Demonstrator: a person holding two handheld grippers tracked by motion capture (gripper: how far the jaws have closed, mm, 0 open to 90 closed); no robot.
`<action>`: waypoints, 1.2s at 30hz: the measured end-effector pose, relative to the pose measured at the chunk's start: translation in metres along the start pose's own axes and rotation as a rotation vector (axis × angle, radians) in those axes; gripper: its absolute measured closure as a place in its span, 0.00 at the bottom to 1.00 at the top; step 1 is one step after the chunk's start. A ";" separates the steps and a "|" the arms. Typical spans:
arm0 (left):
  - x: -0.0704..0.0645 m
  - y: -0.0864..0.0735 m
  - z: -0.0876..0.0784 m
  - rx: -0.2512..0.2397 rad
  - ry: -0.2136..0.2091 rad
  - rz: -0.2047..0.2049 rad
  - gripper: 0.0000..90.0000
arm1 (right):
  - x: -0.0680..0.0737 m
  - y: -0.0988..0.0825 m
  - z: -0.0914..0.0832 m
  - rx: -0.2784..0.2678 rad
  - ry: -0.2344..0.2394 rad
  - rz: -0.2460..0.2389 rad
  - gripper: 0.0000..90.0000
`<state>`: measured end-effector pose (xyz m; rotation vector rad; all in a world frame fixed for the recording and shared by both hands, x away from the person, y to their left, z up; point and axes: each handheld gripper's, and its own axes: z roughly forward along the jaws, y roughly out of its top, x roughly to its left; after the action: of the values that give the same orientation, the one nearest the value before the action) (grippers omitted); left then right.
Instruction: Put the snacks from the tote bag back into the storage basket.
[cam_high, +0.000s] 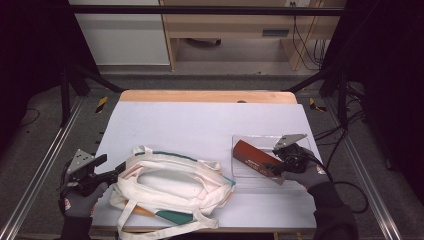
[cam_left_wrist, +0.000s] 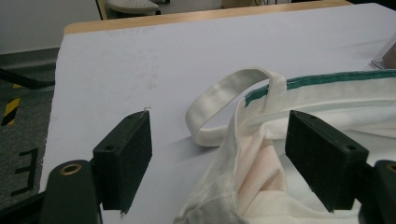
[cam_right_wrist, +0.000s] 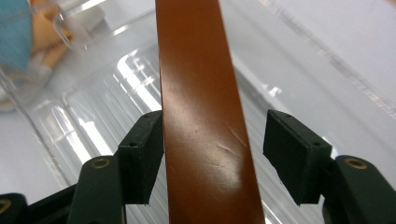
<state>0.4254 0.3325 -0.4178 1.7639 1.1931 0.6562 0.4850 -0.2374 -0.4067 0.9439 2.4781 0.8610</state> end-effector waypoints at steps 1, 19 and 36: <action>0.000 0.000 0.000 0.000 0.000 0.000 0.25 | 0.002 0.000 -0.009 -0.036 -0.030 0.030 0.46; -0.001 0.000 0.000 -0.002 -0.001 0.005 0.25 | 0.029 -0.010 -0.022 -0.168 -0.085 0.188 0.79; -0.003 -0.001 0.003 0.003 -0.007 0.008 0.25 | 0.034 -0.021 -0.015 -0.072 -0.047 0.227 1.00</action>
<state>0.4260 0.3294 -0.4199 1.7726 1.1834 0.6532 0.4424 -0.2326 -0.4125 1.2222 2.3146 0.9794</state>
